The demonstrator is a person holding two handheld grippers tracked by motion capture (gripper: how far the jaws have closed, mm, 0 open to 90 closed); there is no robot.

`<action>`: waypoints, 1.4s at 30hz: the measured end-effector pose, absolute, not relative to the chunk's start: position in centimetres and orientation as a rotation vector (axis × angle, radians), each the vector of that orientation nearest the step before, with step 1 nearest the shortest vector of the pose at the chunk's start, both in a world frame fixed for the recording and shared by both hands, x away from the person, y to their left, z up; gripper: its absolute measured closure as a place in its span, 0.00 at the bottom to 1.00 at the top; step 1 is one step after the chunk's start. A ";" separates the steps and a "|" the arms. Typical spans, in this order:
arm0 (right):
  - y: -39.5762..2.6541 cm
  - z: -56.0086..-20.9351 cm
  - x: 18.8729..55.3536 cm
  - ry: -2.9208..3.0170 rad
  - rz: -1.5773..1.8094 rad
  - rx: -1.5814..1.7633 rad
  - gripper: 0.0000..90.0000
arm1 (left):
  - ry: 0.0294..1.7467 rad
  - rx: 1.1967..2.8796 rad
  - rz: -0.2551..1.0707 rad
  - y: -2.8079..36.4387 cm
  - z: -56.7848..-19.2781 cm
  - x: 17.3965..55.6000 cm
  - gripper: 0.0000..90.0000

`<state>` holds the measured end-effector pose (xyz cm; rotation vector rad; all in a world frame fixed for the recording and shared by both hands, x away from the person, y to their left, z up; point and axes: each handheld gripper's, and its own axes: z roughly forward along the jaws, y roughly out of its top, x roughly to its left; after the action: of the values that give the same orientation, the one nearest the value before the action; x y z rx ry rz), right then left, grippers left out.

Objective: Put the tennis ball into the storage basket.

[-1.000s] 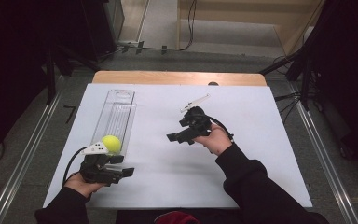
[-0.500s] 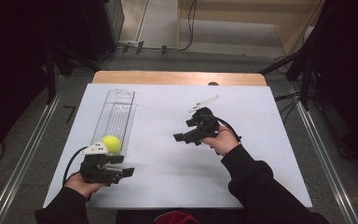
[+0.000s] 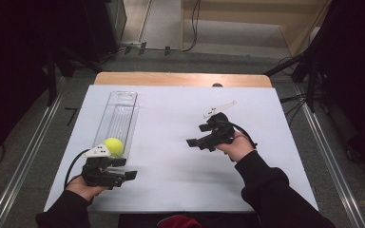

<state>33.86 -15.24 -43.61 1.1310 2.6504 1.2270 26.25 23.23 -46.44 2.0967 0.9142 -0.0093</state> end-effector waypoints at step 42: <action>-22.8 -45.5 29.4 2.570 1.223 1.247 0.15 | 0.912 2.101 -0.007 23.2 -46.4 26.2 0.30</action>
<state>29.40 -22.75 -45.45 1.2470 2.5696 1.2225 26.23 23.20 -46.42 2.1008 0.9123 -0.0067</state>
